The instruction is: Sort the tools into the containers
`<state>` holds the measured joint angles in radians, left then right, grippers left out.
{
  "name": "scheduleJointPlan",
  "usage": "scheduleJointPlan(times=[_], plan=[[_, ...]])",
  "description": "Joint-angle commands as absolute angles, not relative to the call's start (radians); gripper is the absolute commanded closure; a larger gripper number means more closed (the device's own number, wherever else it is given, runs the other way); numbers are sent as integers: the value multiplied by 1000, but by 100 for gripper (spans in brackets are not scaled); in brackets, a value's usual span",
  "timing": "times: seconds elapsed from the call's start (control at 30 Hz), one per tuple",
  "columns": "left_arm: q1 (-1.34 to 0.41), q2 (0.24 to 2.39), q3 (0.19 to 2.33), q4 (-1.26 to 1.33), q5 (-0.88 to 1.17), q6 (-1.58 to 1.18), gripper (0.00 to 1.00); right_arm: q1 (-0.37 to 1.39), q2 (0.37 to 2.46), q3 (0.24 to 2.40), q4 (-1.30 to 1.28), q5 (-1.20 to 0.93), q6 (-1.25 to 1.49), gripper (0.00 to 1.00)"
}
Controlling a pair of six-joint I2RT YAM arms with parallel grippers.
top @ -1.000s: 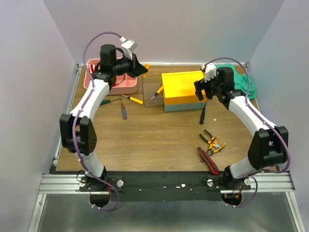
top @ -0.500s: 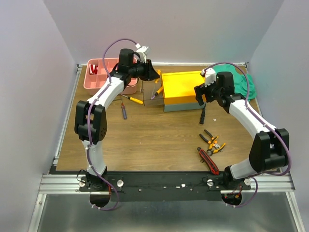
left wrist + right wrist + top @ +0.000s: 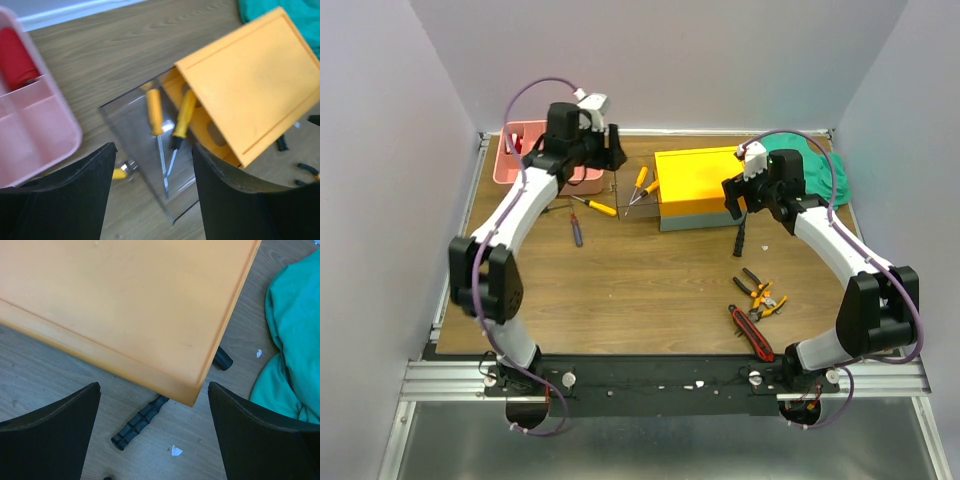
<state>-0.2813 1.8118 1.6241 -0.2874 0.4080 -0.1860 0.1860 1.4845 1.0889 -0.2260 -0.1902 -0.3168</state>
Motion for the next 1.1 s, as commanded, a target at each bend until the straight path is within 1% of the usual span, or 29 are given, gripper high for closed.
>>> scheduleJointPlan(times=[0.0, 0.03, 0.1, 0.13, 0.27, 0.4, 0.43, 0.57, 0.7, 0.73, 0.8, 0.83, 0.9, 0.93, 1.0, 1.03, 1.07], plan=[[-232, 1609, 1411, -373, 26, -187, 32, 186, 1470, 1077, -210, -209, -333, 4], [-229, 1600, 1379, -386, -59, -195, 38, 186, 1471, 1075, -206, -204, -331, 4], [-229, 1594, 1301, -407, -104, -222, 43, 184, 1474, 1075, -198, -199, -322, 3], [-229, 1598, 1283, -411, -154, -239, 44, 184, 1477, 1078, -198, -202, -322, 3], [-230, 1643, 1221, -403, -153, -268, 45, 186, 1491, 1101, -209, -215, -318, 4], [-227, 1730, 1238, -422, -193, -290, 45, 184, 1482, 1098, -207, -206, -330, 4], [-219, 1746, 1242, -420, -187, -294, 43, 186, 1479, 1094, -203, -198, -330, 4], [-210, 1816, 1252, -394, -176, -291, 43, 186, 1450, 1056, -196, -212, -324, 4], [-209, 1890, 1272, -417, -190, -291, 46, 186, 1428, 1035, -198, -215, -325, 4], [-206, 1896, 1272, -422, -190, -294, 50, 184, 1424, 1034, -196, -213, -327, 4], [-195, 1910, 1270, -420, -180, -302, 55, 184, 1419, 1031, -195, -210, -331, 4], [-192, 1911, 1272, -420, -161, -302, 66, 184, 1419, 1028, -195, -207, -334, 4], [-186, 1899, 1281, -420, -149, -293, 72, 184, 1416, 1028, -195, -207, -336, 4], [-183, 1895, 1284, -425, -135, -287, 78, 186, 1417, 1028, -195, -207, -334, 4], [-172, 1869, 1289, -440, -63, -261, 87, 184, 1422, 1029, -198, -210, -334, 4], [-167, 1852, 1287, -449, -39, -258, 97, 186, 1425, 1031, -199, -212, -336, 4], [-163, 1829, 1284, -459, 30, -255, 100, 186, 1430, 1034, -201, -212, -336, 4]])
